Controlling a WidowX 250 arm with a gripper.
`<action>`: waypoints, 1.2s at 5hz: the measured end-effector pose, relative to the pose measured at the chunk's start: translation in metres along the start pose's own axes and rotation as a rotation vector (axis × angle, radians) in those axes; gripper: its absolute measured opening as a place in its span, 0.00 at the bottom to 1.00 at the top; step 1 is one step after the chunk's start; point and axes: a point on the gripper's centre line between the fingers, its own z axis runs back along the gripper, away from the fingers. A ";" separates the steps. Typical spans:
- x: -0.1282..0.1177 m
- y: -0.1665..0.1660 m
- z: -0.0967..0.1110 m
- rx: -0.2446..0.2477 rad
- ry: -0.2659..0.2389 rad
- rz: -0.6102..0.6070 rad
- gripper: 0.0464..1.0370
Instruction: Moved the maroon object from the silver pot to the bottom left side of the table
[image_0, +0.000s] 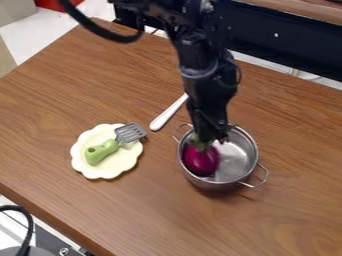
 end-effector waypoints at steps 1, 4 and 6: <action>-0.001 0.002 0.010 -0.013 -0.023 0.019 0.03; -0.006 0.008 0.066 -0.091 -0.190 0.025 0.03; -0.058 0.030 0.085 -0.139 -0.091 -0.027 0.03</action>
